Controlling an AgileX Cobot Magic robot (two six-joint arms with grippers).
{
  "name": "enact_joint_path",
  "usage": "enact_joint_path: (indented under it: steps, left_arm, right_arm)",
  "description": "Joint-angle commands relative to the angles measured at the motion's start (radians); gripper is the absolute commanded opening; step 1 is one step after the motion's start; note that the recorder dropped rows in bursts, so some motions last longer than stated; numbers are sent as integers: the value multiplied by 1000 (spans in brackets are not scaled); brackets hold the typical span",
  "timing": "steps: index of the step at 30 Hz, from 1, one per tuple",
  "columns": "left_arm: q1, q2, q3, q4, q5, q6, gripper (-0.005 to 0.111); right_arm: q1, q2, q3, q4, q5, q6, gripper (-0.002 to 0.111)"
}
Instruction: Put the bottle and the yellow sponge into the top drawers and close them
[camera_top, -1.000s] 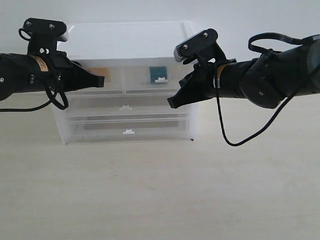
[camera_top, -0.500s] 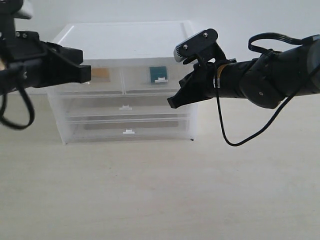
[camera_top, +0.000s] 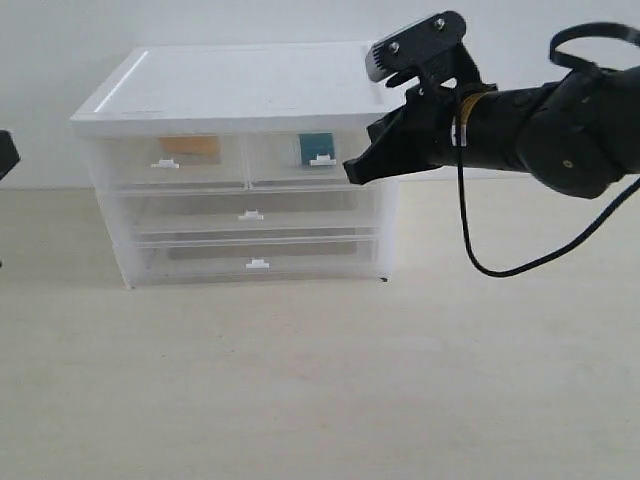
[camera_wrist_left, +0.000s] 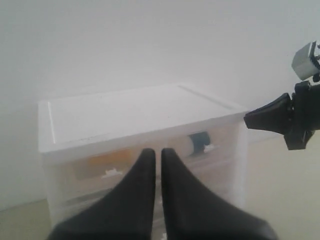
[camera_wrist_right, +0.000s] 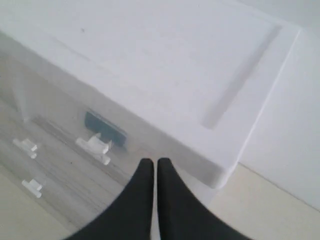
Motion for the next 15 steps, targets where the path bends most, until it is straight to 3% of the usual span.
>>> enact_joint_path:
  steps: [1,9,15]
  left_arm:
    - [4,-65,50,-24,-78,20,4]
    - [4,-151,76,-24,-38,41,4]
    - [4,-344,120,-24,34,4,4]
  right_arm:
    - [-9,-97,76,6,-20,14,0]
    - [-9,-347,251,6,-122,42,0]
    - [-9,-747,454,6,-161,65,0]
